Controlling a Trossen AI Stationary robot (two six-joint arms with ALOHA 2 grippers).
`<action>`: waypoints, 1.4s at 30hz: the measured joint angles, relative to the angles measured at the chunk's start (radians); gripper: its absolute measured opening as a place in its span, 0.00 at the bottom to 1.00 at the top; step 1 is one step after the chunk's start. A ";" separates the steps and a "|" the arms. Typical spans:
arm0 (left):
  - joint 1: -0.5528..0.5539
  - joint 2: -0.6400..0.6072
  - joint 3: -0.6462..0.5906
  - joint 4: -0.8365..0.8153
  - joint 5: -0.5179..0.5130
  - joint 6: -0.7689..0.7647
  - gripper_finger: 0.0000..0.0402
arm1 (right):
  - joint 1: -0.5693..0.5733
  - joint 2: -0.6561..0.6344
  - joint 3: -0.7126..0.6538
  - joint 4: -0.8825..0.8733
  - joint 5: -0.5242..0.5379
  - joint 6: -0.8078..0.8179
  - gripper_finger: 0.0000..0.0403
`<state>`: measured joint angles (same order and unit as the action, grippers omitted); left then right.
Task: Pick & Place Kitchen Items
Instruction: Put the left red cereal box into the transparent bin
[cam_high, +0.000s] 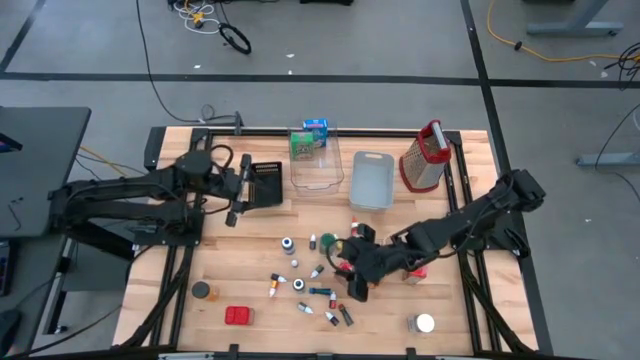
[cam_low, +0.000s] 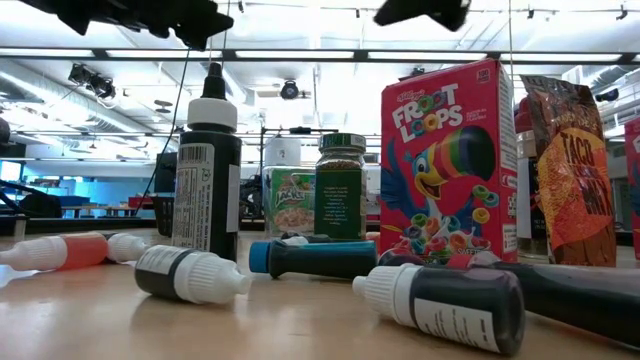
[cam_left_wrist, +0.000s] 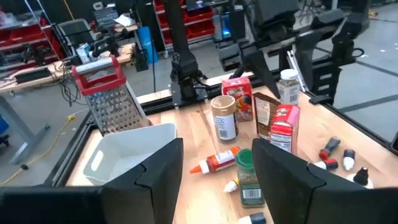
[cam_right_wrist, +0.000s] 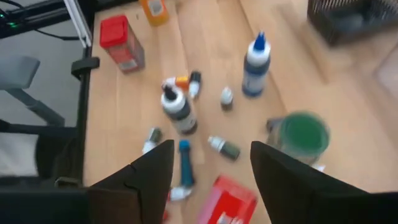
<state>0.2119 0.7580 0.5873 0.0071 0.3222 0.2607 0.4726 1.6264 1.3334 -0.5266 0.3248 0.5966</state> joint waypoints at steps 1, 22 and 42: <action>0.000 0.008 0.000 -0.001 0.001 0.002 0.50 | 0.006 0.000 0.000 -0.010 0.000 0.024 0.58; 0.000 0.045 0.000 0.010 0.051 -0.003 0.50 | 0.049 0.001 -0.223 0.126 0.026 0.152 0.69; 0.000 0.044 0.002 0.016 0.004 -0.003 0.50 | 0.031 0.014 -0.266 0.143 -0.009 0.120 0.40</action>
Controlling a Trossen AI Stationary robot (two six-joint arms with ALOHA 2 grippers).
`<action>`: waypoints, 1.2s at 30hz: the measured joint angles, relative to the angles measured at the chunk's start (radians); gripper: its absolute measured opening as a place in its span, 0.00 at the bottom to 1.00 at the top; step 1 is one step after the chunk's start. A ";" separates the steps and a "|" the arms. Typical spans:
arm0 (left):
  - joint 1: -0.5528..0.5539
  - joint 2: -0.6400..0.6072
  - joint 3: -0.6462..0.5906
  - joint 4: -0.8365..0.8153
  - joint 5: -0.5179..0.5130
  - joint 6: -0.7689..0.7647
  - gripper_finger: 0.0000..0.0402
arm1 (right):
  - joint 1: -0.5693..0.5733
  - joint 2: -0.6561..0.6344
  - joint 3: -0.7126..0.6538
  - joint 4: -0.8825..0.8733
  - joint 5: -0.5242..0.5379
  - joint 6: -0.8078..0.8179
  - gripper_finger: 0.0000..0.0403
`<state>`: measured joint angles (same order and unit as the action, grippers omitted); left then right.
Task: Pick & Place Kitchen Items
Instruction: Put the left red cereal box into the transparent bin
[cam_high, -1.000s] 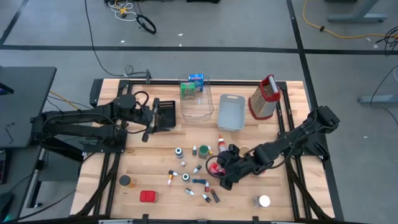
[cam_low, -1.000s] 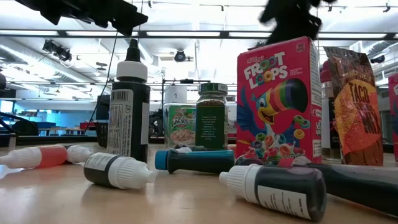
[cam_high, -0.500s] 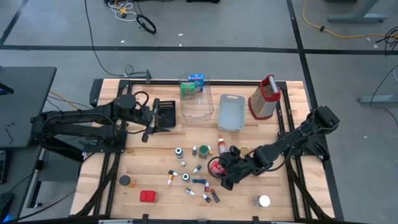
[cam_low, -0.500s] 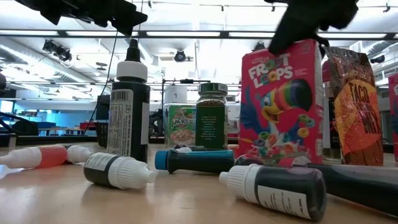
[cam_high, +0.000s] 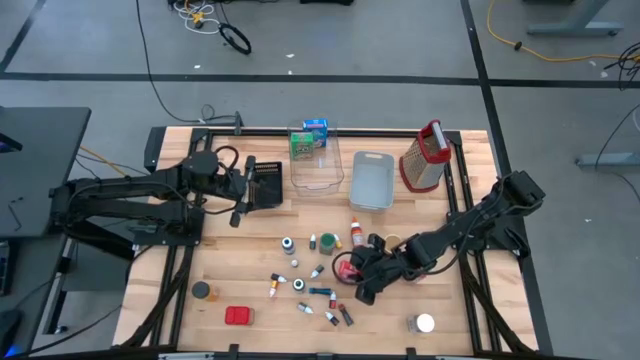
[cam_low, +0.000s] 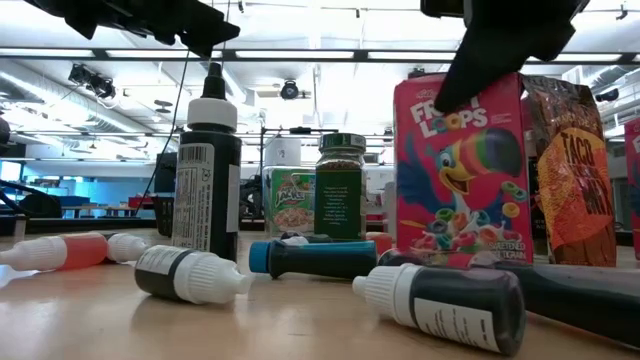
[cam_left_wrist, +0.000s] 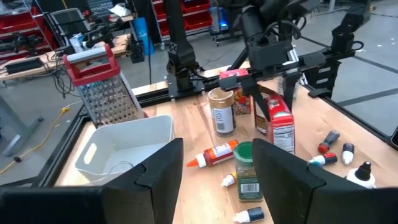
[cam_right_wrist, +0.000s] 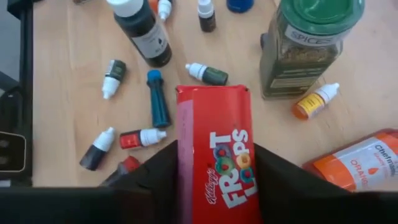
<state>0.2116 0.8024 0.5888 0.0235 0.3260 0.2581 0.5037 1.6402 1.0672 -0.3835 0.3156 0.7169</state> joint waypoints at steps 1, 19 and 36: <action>0.000 0.000 0.000 0.000 0.000 0.000 0.50 | -0.003 0.000 0.000 0.010 -0.005 -0.003 0.37; 0.000 0.000 0.000 -0.002 0.000 0.011 0.50 | -0.103 -0.103 0.165 -0.027 -0.103 -0.326 0.29; 0.000 0.000 0.000 -0.003 0.000 0.011 0.50 | -0.453 -0.156 0.307 0.052 -0.133 -1.064 0.35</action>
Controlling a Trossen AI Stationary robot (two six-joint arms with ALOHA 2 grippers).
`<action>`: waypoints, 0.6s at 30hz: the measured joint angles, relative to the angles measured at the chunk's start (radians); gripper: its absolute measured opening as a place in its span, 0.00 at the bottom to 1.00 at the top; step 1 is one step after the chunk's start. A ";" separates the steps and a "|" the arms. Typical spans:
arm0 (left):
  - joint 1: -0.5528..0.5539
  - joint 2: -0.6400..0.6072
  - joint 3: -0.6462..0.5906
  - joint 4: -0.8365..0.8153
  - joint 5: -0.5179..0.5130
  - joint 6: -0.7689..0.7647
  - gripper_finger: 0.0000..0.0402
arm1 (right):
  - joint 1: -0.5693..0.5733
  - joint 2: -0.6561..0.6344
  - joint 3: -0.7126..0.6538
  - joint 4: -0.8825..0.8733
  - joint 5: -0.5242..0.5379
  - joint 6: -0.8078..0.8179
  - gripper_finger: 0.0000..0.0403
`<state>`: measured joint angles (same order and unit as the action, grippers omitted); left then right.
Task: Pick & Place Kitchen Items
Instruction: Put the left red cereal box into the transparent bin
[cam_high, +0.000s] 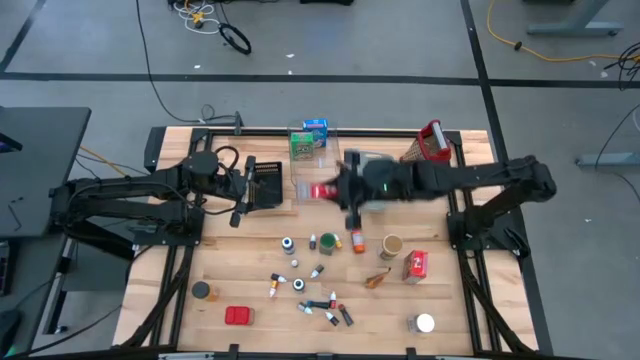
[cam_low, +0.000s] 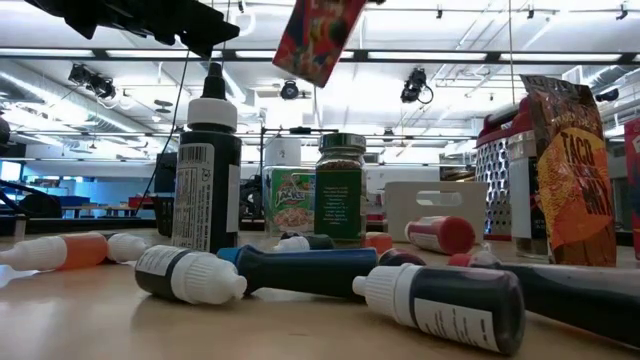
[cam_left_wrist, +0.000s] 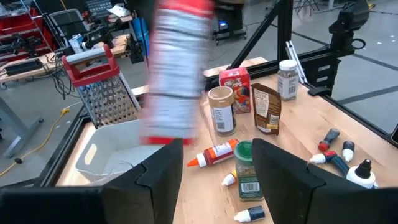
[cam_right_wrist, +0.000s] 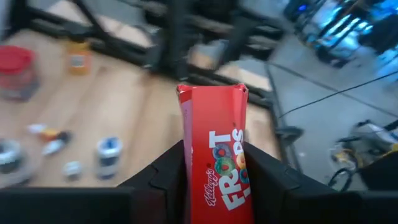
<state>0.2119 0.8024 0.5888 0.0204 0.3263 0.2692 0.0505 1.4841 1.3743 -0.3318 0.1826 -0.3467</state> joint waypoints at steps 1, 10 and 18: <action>0.000 0.000 0.000 0.000 0.000 0.000 0.50 | -0.033 0.000 0.000 0.015 -0.026 -0.018 0.35; 0.000 0.000 0.000 0.001 -0.001 0.040 0.50 | -0.313 0.049 0.001 0.126 -0.219 -0.062 0.35; 0.000 0.000 0.000 0.000 0.000 0.042 0.50 | -0.480 0.184 0.001 0.125 -0.383 -0.132 0.35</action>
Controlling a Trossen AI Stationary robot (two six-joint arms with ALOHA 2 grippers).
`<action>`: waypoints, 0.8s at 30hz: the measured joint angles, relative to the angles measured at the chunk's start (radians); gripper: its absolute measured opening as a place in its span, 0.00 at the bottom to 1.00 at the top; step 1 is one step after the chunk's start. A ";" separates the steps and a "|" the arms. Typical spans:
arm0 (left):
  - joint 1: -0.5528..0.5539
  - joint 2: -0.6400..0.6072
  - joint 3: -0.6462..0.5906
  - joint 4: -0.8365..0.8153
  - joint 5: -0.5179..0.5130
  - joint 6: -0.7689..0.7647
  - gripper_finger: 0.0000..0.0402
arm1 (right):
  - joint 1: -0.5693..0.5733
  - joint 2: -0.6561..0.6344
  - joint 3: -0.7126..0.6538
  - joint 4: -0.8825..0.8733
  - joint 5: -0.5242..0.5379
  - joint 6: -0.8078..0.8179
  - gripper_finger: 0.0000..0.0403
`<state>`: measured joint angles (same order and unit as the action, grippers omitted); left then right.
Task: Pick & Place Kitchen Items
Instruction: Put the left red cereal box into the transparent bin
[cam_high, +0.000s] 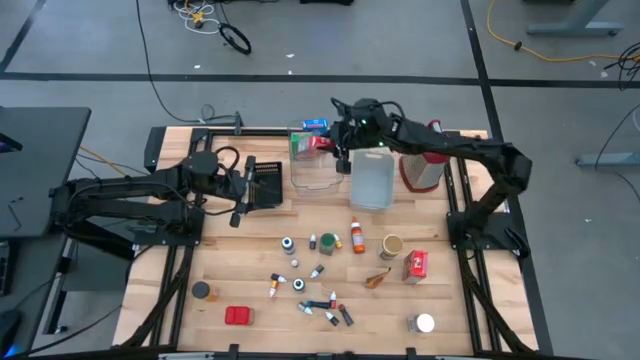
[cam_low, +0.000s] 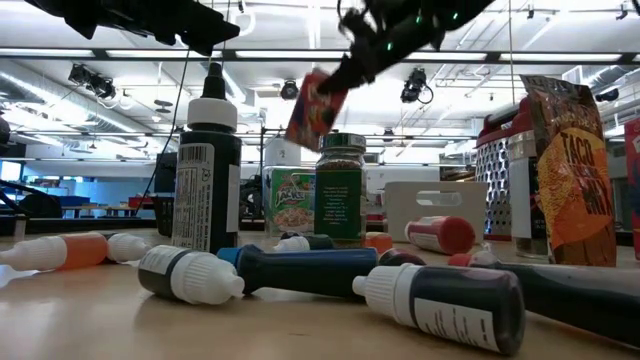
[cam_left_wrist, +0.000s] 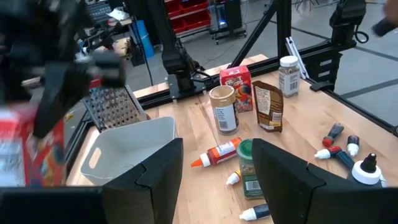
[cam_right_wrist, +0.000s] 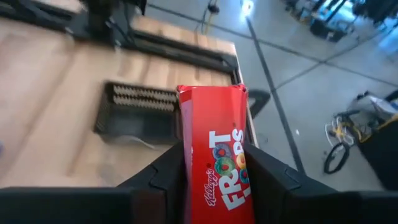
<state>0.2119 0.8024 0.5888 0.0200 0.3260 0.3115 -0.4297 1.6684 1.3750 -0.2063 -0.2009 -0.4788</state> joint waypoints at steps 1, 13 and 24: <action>0.000 0.000 0.000 0.000 0.000 0.000 0.50 | -0.018 0.016 0.000 0.001 -0.015 -0.001 0.35; 0.000 0.000 0.000 -0.003 0.000 0.005 0.50 | -0.126 0.150 0.000 -0.039 -0.184 -0.076 0.35; 0.000 0.000 0.000 -0.003 0.000 0.004 0.50 | -0.151 0.216 -0.001 -0.059 -0.182 -0.026 0.35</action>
<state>0.2115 0.8023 0.5888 0.0172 0.3256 0.3157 -0.5804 1.8841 1.3745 -0.2655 -0.3832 -0.5051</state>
